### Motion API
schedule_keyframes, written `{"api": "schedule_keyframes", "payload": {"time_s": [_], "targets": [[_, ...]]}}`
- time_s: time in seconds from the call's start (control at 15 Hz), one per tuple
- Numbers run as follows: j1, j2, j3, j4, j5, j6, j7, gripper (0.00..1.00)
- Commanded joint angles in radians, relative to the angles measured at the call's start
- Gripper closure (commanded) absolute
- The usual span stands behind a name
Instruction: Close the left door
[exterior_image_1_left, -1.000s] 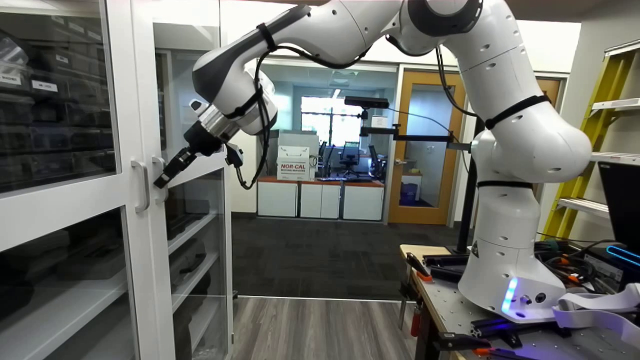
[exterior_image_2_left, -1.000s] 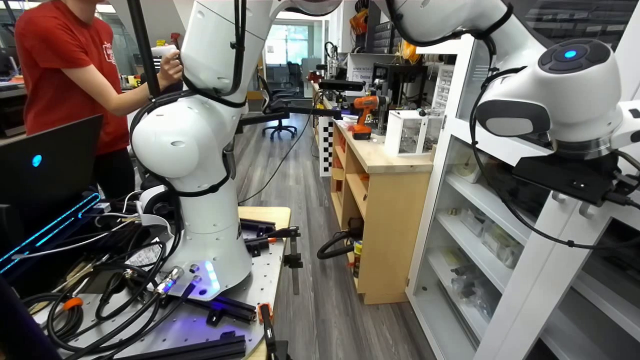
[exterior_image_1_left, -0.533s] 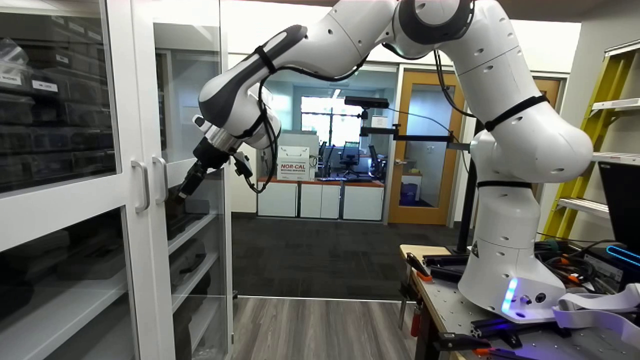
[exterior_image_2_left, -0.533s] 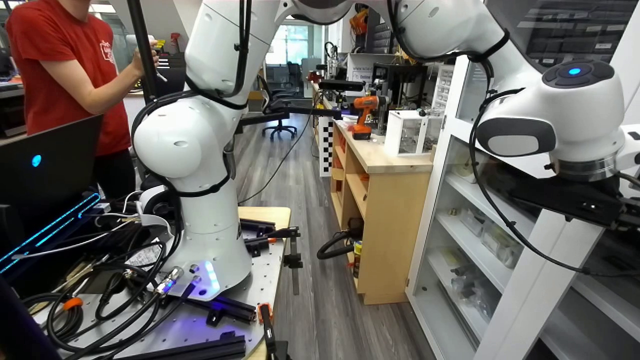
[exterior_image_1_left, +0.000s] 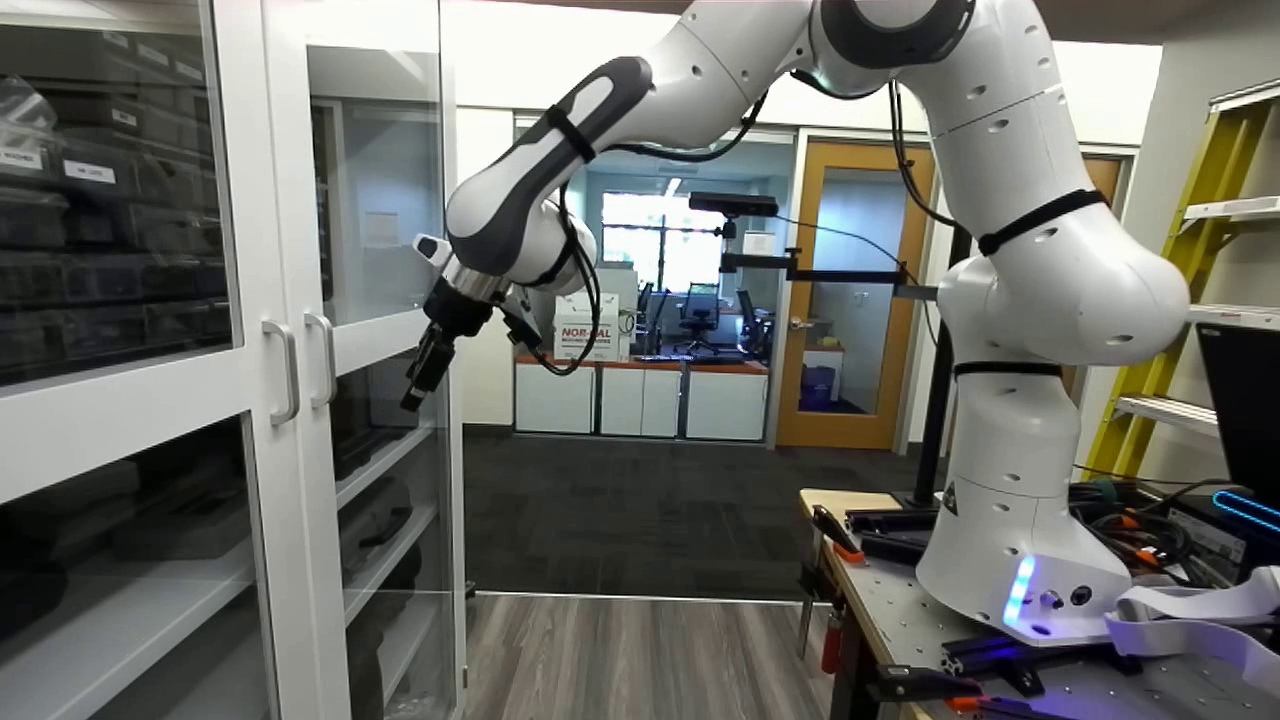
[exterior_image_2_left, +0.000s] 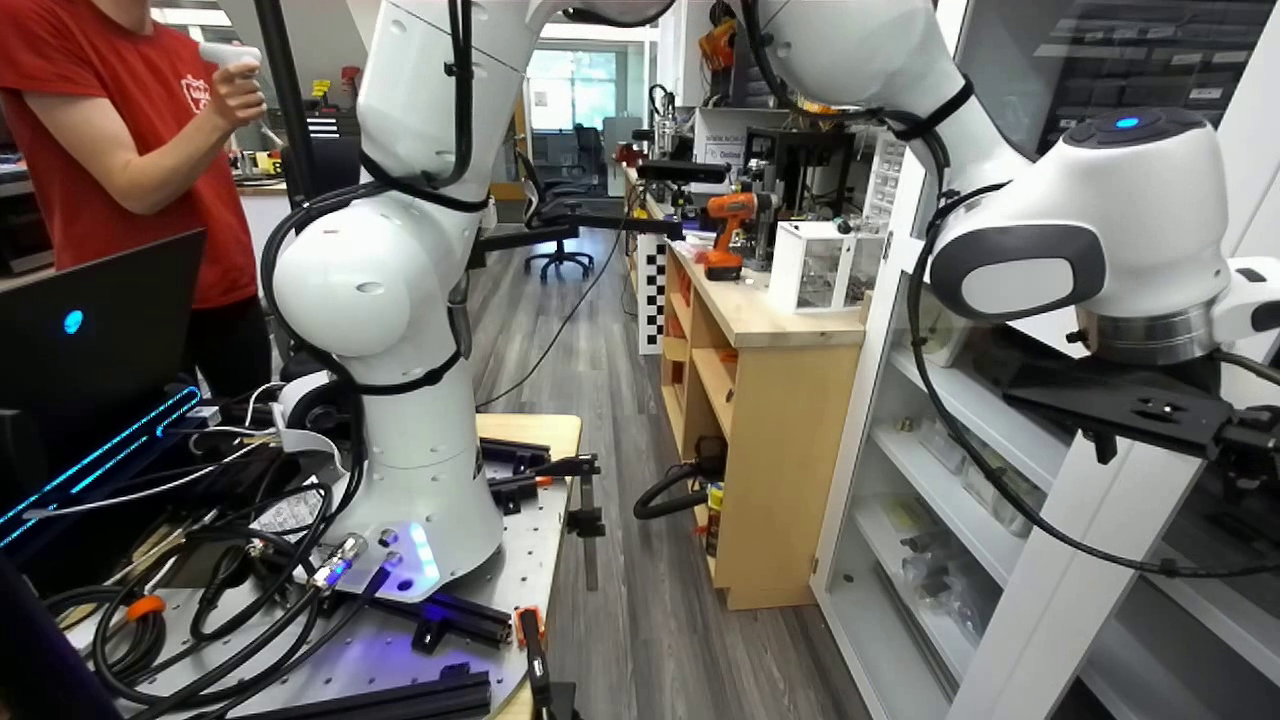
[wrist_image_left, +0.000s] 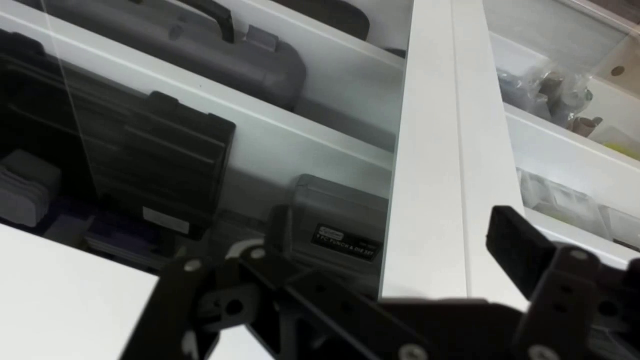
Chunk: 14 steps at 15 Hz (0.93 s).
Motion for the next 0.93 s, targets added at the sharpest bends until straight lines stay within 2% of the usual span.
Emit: {"api": "schedule_keyframes", "payload": {"time_s": [0.0, 0.2, 0.27, 0.6, 0.67, 0.87], "targets": [[-0.063, -0.142, 0.034, -0.148, -0.222, 0.006, 0.214, 0.0], [-0.117, -0.217, 0.065, -0.213, -0.339, -0.009, 0.309, 0.0], [-0.06, -0.236, 0.005, -0.228, -0.29, -0.02, 0.266, 0.0], [-0.072, -0.335, -0.006, -0.317, -0.326, -0.033, 0.253, 0.0], [-0.078, -0.257, 0.012, -0.249, -0.291, -0.006, 0.254, 0.0], [-0.078, -0.29, 0.005, -0.283, -0.303, -0.007, 0.254, 0.0]]}}
